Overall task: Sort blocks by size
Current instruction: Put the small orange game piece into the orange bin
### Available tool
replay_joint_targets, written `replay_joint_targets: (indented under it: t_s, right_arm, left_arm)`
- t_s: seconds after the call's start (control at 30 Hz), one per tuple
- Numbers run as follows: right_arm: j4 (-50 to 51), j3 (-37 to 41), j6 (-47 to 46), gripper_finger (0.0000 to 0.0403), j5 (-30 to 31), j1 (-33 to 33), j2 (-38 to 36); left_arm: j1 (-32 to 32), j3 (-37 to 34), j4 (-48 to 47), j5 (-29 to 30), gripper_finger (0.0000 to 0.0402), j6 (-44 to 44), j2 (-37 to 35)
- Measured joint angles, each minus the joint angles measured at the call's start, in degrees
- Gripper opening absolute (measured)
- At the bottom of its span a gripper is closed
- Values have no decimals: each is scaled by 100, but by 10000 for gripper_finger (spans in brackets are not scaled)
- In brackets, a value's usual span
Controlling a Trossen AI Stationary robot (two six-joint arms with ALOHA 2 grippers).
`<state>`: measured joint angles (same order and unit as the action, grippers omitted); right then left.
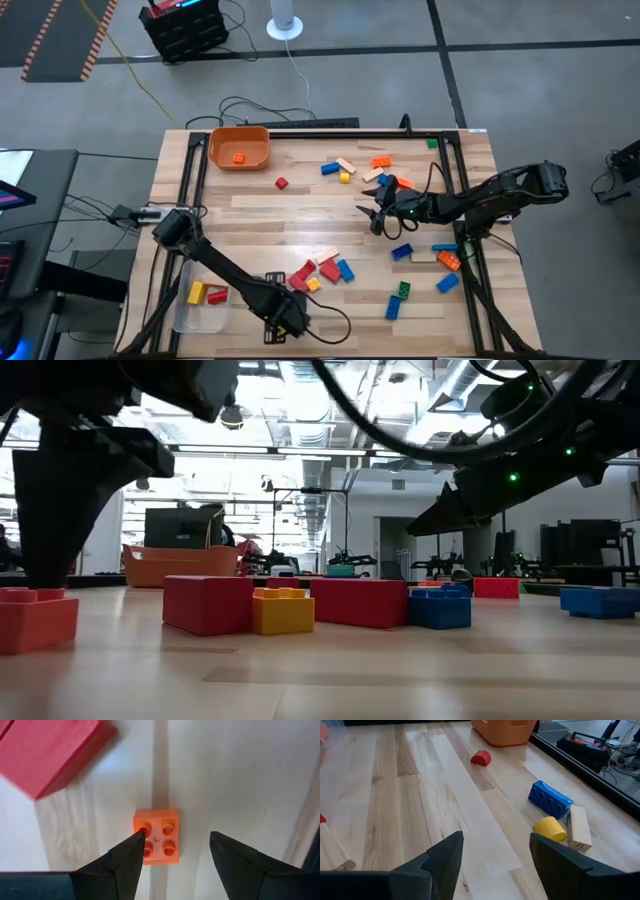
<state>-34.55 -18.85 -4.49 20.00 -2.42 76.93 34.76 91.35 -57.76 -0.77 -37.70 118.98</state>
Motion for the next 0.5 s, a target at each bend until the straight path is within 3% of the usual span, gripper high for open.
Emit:
replay_joint_targets:
  t_s: [0.27,0.5]
  right_arm:
    - [7,0,0,260,1,0,0]
    - [21,0,-2,260,1,0,0]
  left_arm:
    - [8,-46,-154,153,222,64,-2]
    - [5,314,-704,110,222,212,-13]
